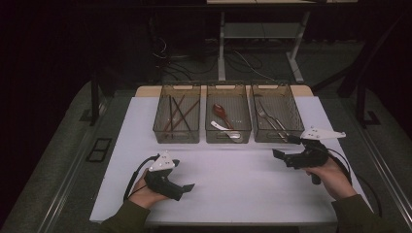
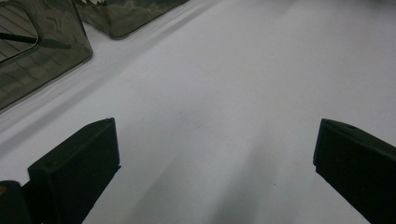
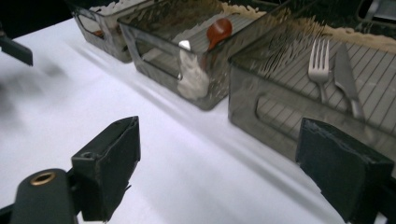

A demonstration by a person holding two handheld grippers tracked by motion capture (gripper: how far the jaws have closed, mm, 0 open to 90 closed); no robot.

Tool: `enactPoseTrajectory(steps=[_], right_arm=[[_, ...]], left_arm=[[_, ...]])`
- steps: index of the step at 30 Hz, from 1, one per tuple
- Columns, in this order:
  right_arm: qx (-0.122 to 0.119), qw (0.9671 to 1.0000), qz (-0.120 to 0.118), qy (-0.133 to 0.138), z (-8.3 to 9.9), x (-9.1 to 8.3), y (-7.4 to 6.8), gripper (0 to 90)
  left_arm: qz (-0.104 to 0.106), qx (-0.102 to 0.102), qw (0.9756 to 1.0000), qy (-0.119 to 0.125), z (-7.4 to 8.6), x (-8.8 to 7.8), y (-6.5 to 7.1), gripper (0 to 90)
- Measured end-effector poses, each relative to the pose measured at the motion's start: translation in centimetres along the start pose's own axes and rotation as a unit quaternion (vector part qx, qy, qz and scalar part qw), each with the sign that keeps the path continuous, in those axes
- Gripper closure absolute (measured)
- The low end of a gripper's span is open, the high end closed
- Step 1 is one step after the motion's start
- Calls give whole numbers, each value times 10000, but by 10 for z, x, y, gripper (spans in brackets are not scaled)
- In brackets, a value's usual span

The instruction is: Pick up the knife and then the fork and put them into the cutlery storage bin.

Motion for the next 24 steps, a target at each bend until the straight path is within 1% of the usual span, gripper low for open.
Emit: enactPoseTrajectory(steps=[6, 15, 18, 22, 24], right_arm=[[-14, 10000, -2, -73, 17, 1, -7, 139], [-150, 9994, -185, -238, 38, 3, -21, 139], [-150, 9992, -255, -261, 44, 1, -24, 139], [-166, 9991, -252, -300, 53, -2, -25, 139], [-136, 9990, -241, -348, 57, -3, -27, 139]], left_arm=[[-8, -3, 10000, -10, 0, 0, 0, 0], [-2, 3, 10000, -6, 0, 0, 0, 0], [-6, -2, 10000, -4, 0, 0, 0, 0], [-7, 10, 10000, -20, 1, 0, 0, 0], [-6, 25, 10000, -34, 1, 0, 0, 0]])
Point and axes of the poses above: each handheld gripper's, and its own axes: x roughly forward along the jaws, z roughly out of its underside, y roughly to its right, the point moved 3 cm from there along x, roughly forward along the jaws, and after that the axes turned 7 degrees about -z, right-handed, at the moved point
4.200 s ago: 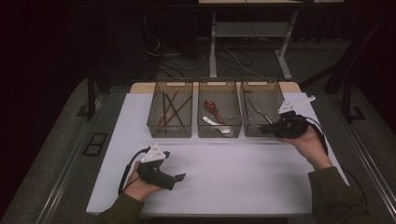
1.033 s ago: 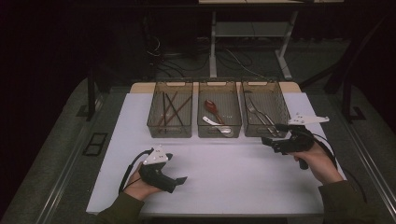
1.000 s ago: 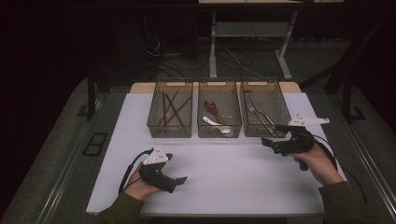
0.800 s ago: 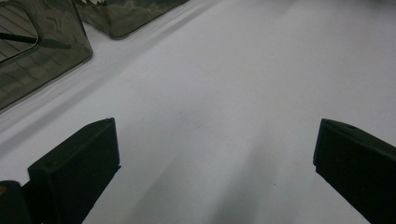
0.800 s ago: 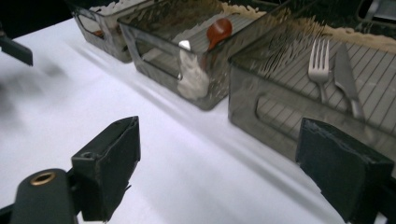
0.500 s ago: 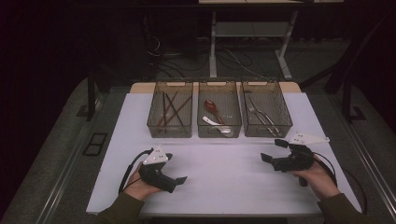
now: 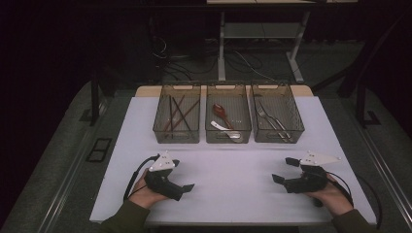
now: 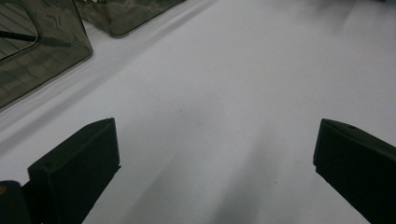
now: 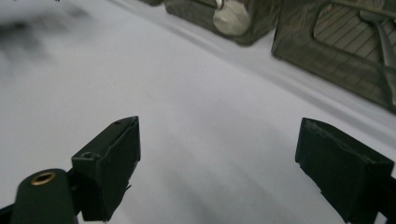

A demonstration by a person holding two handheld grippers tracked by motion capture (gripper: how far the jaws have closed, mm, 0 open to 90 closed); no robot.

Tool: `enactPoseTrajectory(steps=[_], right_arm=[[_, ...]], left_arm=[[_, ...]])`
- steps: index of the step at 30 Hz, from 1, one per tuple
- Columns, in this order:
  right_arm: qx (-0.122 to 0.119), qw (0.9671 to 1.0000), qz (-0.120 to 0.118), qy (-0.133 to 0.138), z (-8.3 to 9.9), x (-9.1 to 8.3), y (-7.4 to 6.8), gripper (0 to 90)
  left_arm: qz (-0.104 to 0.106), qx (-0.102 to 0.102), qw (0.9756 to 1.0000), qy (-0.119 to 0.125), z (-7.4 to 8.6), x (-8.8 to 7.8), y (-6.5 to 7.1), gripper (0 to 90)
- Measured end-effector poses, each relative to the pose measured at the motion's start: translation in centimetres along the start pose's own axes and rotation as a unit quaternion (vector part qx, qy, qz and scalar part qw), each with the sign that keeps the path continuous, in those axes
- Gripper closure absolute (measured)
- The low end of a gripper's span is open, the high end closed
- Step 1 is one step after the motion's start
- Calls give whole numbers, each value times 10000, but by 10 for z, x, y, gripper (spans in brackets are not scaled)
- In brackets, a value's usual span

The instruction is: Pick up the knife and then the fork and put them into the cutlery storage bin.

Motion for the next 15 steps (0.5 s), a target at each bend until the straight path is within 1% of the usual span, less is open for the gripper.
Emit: enactPoseTrajectory(steps=[6, 15], right_arm=[[-54, 9998, 21, -181, 10, 0, -1, 139], [-113, 9998, 21, -151, 10, -3, -1, 139]], left_arm=[[17, 12, 10000, -21, 0, 0, 0, 0], [14, 34, 10000, -18, 0, 1, -1, 0]])
Point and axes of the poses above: each handheld gripper's, and its own axes: x roughly forward along the jaws, z roughly out of its underside, y roughly to its right, the point moved 3 cm from there along x, roughly forward along the jaws, and after that the axes turned 7 degrees about -z, right-handed, at the moved point
